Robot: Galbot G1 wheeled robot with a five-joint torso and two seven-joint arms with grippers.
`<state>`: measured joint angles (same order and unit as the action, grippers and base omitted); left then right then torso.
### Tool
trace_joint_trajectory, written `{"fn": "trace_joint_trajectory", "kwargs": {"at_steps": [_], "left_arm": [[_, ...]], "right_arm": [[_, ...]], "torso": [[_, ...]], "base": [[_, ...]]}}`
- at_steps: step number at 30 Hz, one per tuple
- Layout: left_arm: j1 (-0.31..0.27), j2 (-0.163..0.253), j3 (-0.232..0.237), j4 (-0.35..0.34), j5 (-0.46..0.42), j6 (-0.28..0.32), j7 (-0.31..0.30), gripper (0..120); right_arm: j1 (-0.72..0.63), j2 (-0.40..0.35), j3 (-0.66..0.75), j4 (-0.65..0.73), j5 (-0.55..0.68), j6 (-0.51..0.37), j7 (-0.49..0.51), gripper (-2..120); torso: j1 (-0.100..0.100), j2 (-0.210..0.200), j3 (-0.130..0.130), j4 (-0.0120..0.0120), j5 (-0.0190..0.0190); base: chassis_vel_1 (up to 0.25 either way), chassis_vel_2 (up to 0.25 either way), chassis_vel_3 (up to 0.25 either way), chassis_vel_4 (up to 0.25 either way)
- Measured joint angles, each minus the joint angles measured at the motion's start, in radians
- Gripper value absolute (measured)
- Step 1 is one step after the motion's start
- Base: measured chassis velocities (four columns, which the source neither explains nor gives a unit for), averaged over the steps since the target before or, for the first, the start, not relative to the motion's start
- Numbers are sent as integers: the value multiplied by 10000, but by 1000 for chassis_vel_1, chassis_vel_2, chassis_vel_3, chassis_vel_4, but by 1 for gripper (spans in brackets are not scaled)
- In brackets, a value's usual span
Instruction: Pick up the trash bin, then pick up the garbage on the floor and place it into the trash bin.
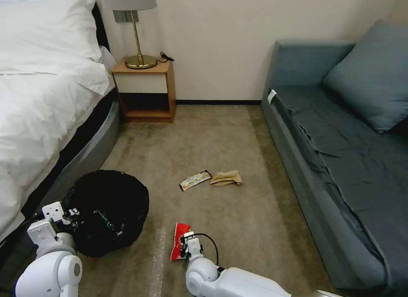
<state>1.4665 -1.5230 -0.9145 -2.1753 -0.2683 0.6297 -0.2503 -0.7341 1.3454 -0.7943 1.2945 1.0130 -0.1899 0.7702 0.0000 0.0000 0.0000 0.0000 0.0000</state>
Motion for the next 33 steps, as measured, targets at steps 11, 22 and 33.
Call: {"fn": "trace_joint_trajectory", "kwargs": {"at_steps": [11,22,33], "left_arm": [[0,23,32,9,-3,-6,-2,4],[58,97,285,-7,-56,2,-11,4],[105,77,548,18,16,41,-42,4]], "right_arm": [[65,-746,476,1367,-28,-65,163,0],[579,-2333,2672,4110,-525,-204,486,0],[2129,-719,1325,6167,1142,457,326,0]], "torso": [[0,0,0,1,1],[1,0,0,-3,2],[0,0,0,2,-1]], "base": [[0,0,0,0],[0,0,0,0],[0,0,0,0]]}}
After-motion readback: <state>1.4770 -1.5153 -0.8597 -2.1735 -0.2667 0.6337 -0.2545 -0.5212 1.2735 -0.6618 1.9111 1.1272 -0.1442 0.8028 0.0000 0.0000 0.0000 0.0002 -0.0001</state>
